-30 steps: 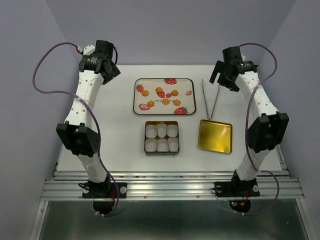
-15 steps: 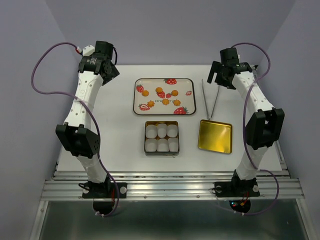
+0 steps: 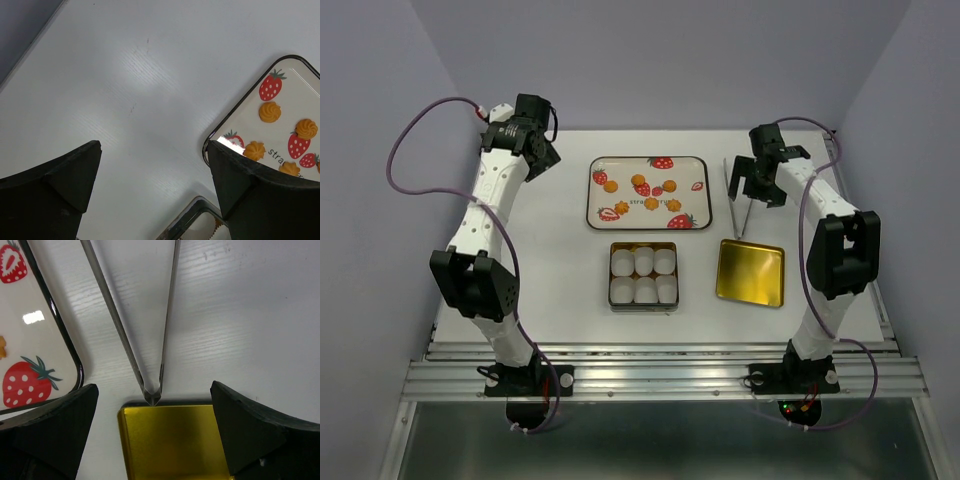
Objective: Pack the cookies
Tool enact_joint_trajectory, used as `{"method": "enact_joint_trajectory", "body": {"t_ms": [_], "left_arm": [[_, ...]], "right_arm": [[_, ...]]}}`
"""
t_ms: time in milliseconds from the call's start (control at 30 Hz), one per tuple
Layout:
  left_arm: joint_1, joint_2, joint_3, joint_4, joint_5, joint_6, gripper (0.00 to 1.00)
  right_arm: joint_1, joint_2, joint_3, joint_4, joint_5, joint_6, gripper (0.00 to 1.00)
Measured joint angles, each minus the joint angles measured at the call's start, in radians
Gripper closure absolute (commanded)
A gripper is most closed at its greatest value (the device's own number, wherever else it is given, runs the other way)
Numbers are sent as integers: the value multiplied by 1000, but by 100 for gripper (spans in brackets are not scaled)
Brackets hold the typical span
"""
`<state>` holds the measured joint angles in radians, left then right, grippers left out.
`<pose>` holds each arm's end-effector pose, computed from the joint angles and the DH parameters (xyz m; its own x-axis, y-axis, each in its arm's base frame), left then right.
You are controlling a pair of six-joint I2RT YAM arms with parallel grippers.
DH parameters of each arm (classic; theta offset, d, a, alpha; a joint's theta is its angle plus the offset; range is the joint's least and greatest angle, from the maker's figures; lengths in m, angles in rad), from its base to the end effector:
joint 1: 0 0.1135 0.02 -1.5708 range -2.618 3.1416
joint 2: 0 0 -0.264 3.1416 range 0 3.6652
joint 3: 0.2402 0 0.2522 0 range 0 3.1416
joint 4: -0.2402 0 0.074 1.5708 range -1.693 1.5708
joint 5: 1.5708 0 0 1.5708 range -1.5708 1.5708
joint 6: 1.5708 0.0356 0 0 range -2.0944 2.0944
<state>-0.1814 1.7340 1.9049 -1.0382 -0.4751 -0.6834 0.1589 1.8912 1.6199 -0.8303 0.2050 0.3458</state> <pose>0.3594 -0.0494 0.3942 -0.4992 -0.4793 -0.7219 -0.5749 0.8065 -0.1380 0.4005 0.0568 0.2591 -0.8503 0.1998 -0.4870 0.2383 0.9710 -0.0176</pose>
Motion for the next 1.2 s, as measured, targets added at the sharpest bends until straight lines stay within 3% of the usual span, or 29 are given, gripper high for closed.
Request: {"method": "enact_joint_trajectory", "body": {"t_ms": [567,1200], "left_arm": [[-22,-30,-99,24,0,-11,1],[-26,-32,-159,69,-12,-19,1]], "right_arm": [[1,131,0,157,-29,-79,0],[1,154,-65,265,-21,-121,0]]}}
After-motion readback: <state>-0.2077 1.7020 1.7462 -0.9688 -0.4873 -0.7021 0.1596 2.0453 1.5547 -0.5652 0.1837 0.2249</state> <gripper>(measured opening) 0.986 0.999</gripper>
